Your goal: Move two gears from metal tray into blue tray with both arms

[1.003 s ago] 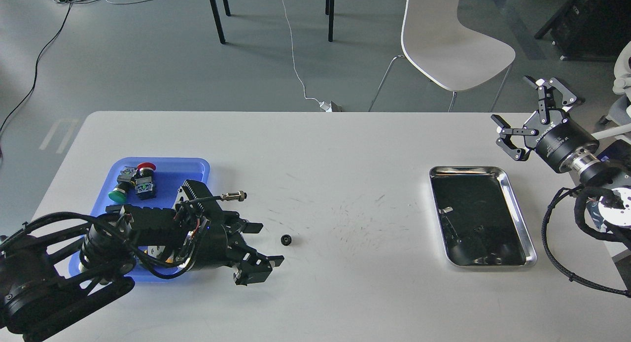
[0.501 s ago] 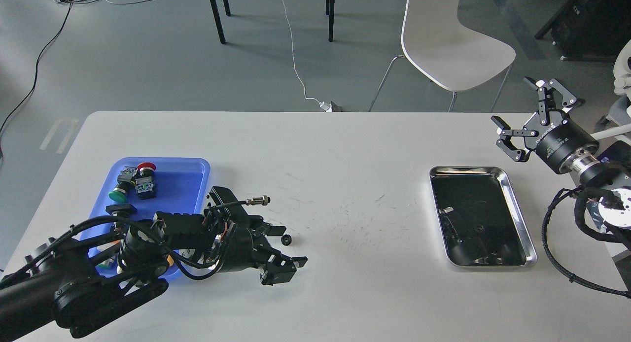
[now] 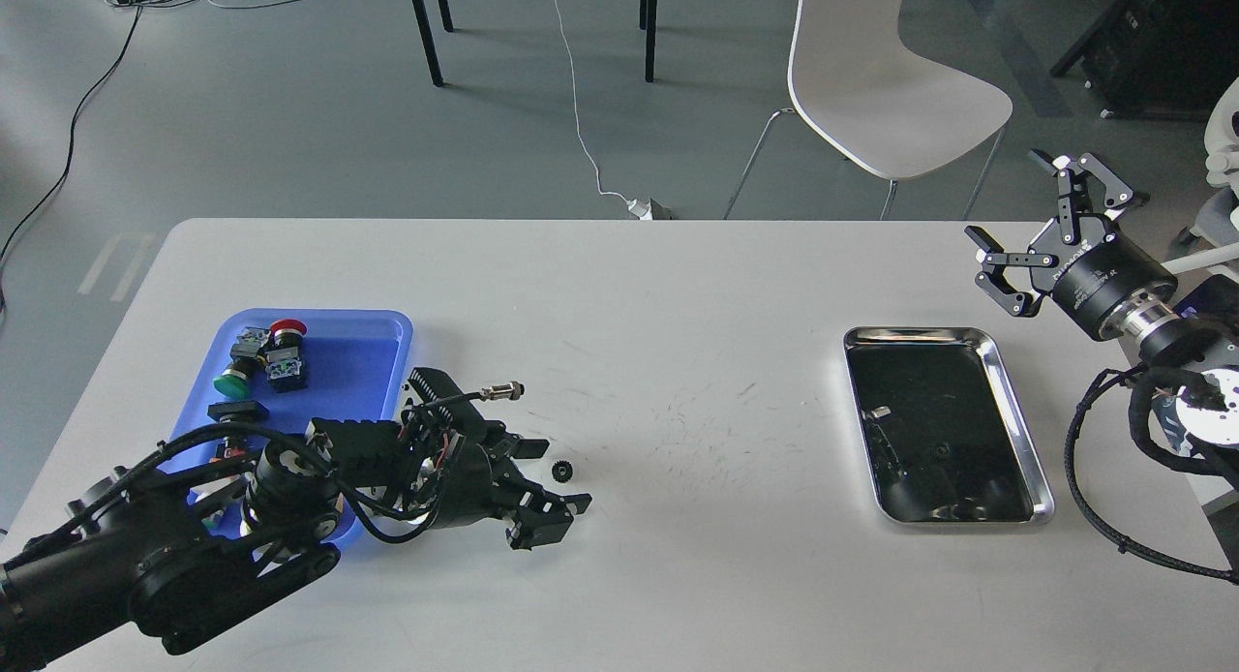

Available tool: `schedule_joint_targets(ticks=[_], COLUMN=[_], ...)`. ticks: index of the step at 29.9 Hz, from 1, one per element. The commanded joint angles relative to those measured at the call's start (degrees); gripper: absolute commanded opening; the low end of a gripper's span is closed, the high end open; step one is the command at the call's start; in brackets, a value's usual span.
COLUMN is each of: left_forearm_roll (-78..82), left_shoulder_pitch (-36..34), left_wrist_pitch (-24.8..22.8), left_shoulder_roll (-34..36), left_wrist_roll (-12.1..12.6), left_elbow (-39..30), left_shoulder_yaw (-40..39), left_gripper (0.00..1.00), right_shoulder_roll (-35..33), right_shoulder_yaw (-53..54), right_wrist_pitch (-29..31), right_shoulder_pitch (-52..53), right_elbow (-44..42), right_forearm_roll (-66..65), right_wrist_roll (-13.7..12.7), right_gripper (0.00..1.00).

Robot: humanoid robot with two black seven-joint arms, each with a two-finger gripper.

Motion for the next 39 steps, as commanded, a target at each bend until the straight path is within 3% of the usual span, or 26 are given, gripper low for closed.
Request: schedule_joint_targets(ticks=[1, 12, 16, 18, 22, 39], left_forearm_roll=[0.0, 0.0, 0.0, 0.0, 0.0, 0.0], left_shoulder_pitch=[0.1, -0.1, -0.2, -0.1, -0.1, 0.3], left_wrist_pitch=[0.3, 1.4, 1.4, 1.4, 1.4, 2.1], left_shoulder_roll=[-1.0, -1.7, -1.5, -1.4, -1.1, -0.9], left_wrist_roll=[0.1, 0.1, 0.0, 0.0, 0.0, 0.0], left_elbow=[1.9, 4.0, 4.0, 4.0, 4.0, 3.3], left_shoulder_yaw=[0.5, 0.5, 0.5, 0.5, 0.5, 0.5], left_gripper=[0.84, 0.75, 0.64, 0.54, 0.47, 0.43], right_shoulder_roll=[0.0, 0.0, 0.1, 0.1, 0.1, 0.1], right_shoulder_yaw=[0.0, 0.0, 0.0, 0.0, 0.0, 0.1], right_wrist_pitch=[0.0, 0.0, 0.0, 0.0, 0.0, 0.0], right_shoulder_pitch=[-0.1, -0.2, -0.2, -0.2, -0.2, 0.1], right_elbow=[0.0, -0.2, -0.2, -0.2, -0.3, -0.1], right_forearm_roll=[0.0, 0.0, 0.0, 0.0, 0.0, 0.0], right_wrist_roll=[0.0, 0.0, 0.0, 0.0, 0.0, 0.0], right_gripper=[0.94, 0.94, 0.94, 0.94, 0.94, 0.94])
